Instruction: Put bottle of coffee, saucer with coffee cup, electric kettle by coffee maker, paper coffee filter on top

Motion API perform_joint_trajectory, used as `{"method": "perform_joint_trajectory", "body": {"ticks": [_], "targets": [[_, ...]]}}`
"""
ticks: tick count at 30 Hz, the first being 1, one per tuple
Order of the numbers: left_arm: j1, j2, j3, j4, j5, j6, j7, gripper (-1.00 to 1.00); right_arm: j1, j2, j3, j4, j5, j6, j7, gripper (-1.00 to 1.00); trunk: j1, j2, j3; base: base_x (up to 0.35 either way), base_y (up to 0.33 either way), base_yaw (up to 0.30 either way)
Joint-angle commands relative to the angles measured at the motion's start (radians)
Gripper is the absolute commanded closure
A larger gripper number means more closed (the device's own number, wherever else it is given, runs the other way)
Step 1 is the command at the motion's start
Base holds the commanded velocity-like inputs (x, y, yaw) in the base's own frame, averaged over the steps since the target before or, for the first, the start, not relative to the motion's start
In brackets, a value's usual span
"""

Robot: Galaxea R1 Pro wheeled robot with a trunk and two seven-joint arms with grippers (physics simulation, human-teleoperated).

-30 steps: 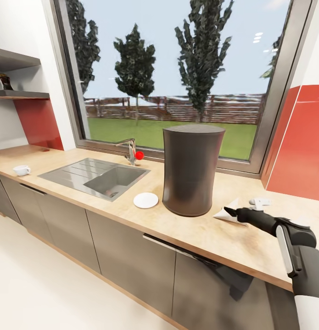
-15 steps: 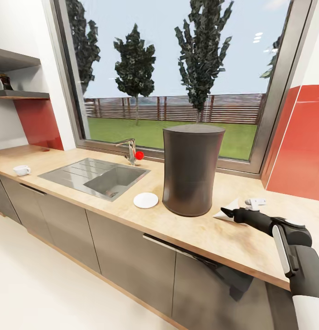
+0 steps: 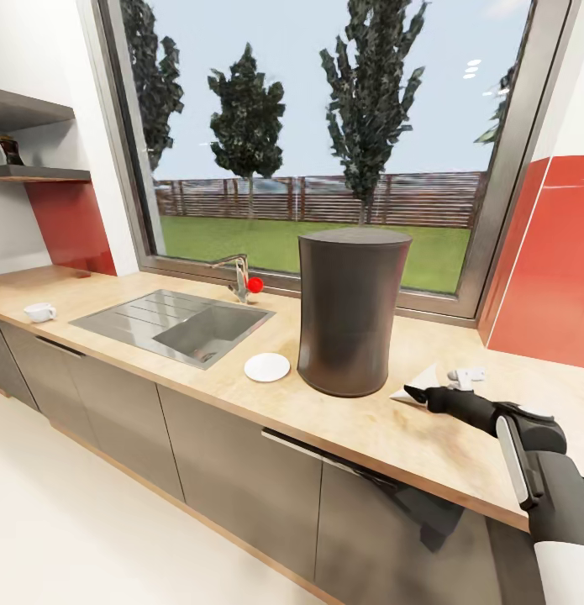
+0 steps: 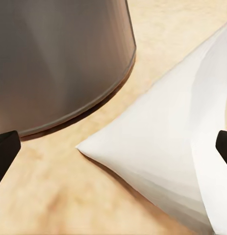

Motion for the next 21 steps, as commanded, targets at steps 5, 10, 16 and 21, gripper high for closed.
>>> {"method": "perform_joint_trajectory", "body": {"ticks": [5,10,16,21], "targets": [[0.000,0.000,0.001,-0.002,0.000,-0.002,0.000,-1.00,-0.001,0.000,-0.001,0.002,0.001,-0.019,0.005,-1.00,0.000,-0.001,-0.001,0.000,0.000,0.000],[0.000,0.000,0.001,-0.002,0.000,-0.002,0.000,-1.00,-0.001,0.000,-0.001,0.003,0.001,-0.026,0.006,-1.00,0.000,-0.001,-0.001,0.000,0.000,0.000],[0.000,0.000,0.001,-0.002,0.000,-0.002,0.000,-1.00,-0.001,0.000,-0.001,0.003,0.001,-0.028,0.006,-1.00,0.000,-0.001,-0.001,0.000,0.000,0.000],[0.000,0.000,0.001,-0.002,0.000,-0.002,0.000,-1.00,-0.001,0.000,-0.001,0.003,0.001,-0.029,0.006,-1.00,0.000,-0.001,-0.001,0.000,0.000,0.000]]}}
